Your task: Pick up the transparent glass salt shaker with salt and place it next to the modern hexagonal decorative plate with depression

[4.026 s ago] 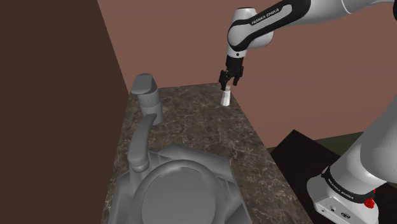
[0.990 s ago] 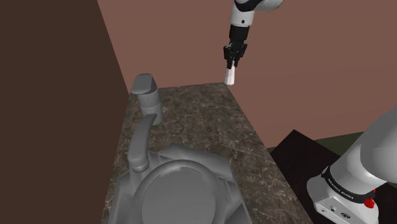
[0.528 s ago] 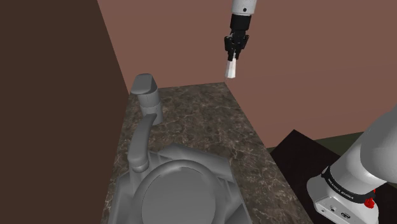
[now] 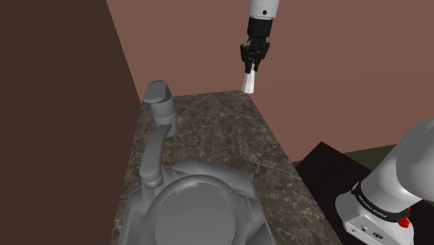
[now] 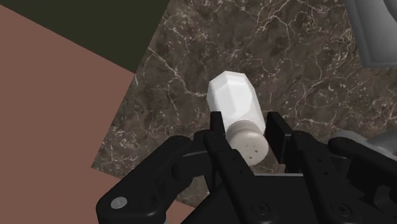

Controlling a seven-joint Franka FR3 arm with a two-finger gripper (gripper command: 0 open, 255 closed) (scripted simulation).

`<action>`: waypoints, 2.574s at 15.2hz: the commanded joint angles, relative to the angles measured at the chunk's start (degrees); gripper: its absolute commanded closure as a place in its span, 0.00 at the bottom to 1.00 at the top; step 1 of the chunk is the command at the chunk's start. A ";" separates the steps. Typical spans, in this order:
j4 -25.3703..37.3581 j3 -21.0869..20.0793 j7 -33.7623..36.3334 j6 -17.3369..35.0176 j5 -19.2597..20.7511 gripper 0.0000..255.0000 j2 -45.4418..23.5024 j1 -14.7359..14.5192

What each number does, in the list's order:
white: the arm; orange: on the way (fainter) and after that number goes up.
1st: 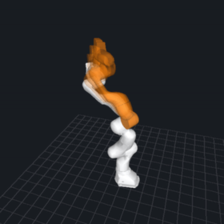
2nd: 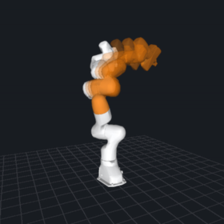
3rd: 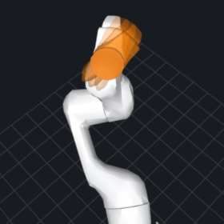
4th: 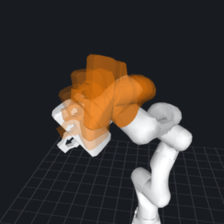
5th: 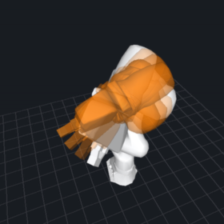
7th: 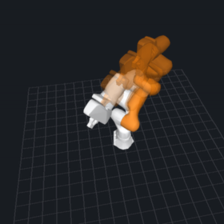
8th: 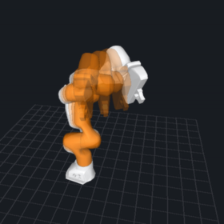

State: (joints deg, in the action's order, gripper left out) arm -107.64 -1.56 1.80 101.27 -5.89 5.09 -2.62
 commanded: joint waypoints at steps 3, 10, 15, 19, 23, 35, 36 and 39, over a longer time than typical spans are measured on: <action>-3.85 -2.87 5.06 0.82 -0.62 1.00 3.59 -2.37; -8.31 -8.30 13.88 2.00 -2.27 1.00 7.91 -6.40; -11.27 -10.32 16.66 4.61 -2.96 1.00 8.63 -7.76; -14.02 -10.47 16.40 7.69 -3.07 1.00 8.30 -7.83; -16.59 -10.63 16.15 10.78 -3.17 1.00 7.77 -7.89; -23.18 -11.15 15.54 20.18 -3.36 1.00 4.91 -8.07; -23.65 -11.20 15.49 20.98 -3.37 1.00 4.58 -8.09; -25.00 -11.33 15.37 23.37 -3.36 1.00 3.52 -8.12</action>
State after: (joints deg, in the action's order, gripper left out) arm -132.22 -12.82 17.17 123.83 -9.26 8.96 -10.72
